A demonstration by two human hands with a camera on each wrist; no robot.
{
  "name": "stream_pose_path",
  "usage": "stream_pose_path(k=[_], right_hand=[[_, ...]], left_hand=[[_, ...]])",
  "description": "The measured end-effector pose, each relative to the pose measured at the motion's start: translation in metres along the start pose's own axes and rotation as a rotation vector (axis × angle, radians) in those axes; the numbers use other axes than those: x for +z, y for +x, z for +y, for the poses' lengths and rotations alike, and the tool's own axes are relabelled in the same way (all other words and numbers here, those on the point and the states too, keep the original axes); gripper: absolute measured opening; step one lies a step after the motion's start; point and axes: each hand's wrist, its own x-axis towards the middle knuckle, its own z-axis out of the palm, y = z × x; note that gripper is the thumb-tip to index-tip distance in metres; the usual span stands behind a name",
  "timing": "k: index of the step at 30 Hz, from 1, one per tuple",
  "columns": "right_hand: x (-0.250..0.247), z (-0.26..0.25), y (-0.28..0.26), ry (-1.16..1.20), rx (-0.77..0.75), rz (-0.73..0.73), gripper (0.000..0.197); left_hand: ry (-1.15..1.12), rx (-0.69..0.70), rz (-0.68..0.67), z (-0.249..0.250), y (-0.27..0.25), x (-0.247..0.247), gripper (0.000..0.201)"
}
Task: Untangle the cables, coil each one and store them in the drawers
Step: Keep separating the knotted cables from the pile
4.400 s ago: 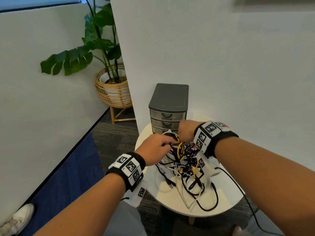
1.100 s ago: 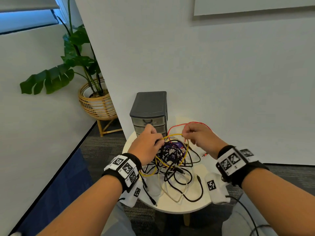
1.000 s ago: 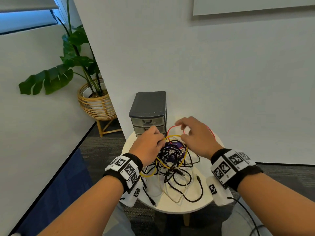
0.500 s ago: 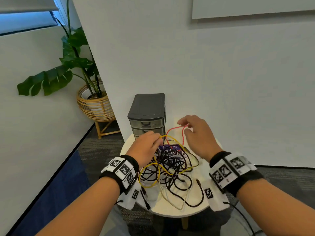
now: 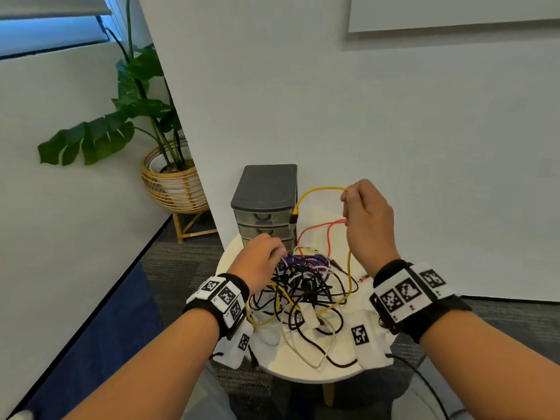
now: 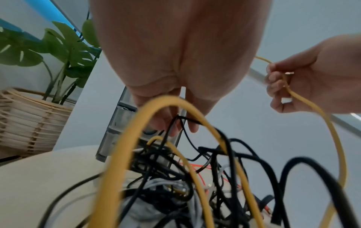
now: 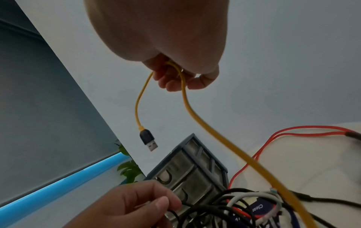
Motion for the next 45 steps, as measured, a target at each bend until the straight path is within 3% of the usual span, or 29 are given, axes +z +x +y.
stream_pose_path(k=[4, 8, 11, 13, 16, 19, 22, 25, 28, 30, 31, 34, 37, 40, 42, 45], right_hand=[[-0.007, 0.0, 0.003, 0.147, 0.063, -0.049, 0.025], [-0.023, -0.002, 0.008, 0.295, 0.163, -0.041, 0.023], [-0.036, 0.002, 0.013, -0.078, 0.096, -0.12, 0.028], [-0.038, 0.005, 0.011, -0.313, 0.105, -0.29, 0.034], [-0.03, 0.014, -0.002, -0.446, 0.216, -0.582, 0.03], [-0.014, 0.037, -0.014, -0.653, 0.224, -0.763, 0.03], [0.0, 0.052, -0.021, -0.774, 0.199, -0.792, 0.026], [0.009, 0.05, -0.026, -0.848, 0.048, -0.737, 0.03], [0.013, 0.034, -0.031, -0.688, -0.176, -0.628, 0.027], [0.017, 0.019, -0.034, -0.479, -0.253, -0.68, 0.013], [0.02, 0.014, -0.036, -0.421, -0.254, -0.751, 0.008], [0.027, 0.008, -0.043, -0.415, -0.229, -0.89, 0.021], [0.031, 0.013, -0.046, -0.41, -0.153, -0.854, 0.037], [0.03, 0.008, -0.047, -0.383, -0.116, -0.846, 0.035], [0.028, -0.001, -0.045, -0.317, -0.117, -0.85, 0.031], [0.024, -0.013, -0.037, -0.139, -0.106, -0.869, 0.027]], left_hand=[[0.0, -0.015, -0.009, 0.004, -0.003, -0.002, 0.018], [0.017, -0.031, -0.141, 0.009, -0.009, -0.009, 0.017], [0.01, -0.036, -0.2, 0.013, -0.014, -0.016, 0.018], [-0.003, -0.058, -0.197, 0.014, -0.017, -0.021, 0.028], [-0.011, -0.125, -0.195, 0.014, -0.021, -0.029, 0.039], [0.113, -0.139, -0.377, 0.014, -0.027, -0.032, 0.034], [0.165, -0.081, -0.405, 0.014, -0.032, -0.031, 0.02], [0.173, -0.029, -0.382, 0.014, -0.03, -0.035, 0.018], [0.08, 0.002, -0.329, 0.015, -0.029, -0.042, 0.019], [0.034, 0.026, -0.29, 0.018, -0.028, -0.045, 0.017], [0.006, 0.031, -0.271, 0.019, -0.028, -0.047, 0.016], [-0.157, 0.027, -0.223, 0.017, -0.029, -0.052, 0.016], [-0.41, 0.014, -0.141, 0.012, -0.031, -0.06, 0.02], [-0.646, 0.011, -0.052, 0.013, -0.033, -0.063, 0.026], [-0.883, -0.065, -0.074, 0.015, -0.033, -0.061, 0.042], [-1.126, -0.229, -0.227, 0.016, -0.033, -0.058, 0.065]])
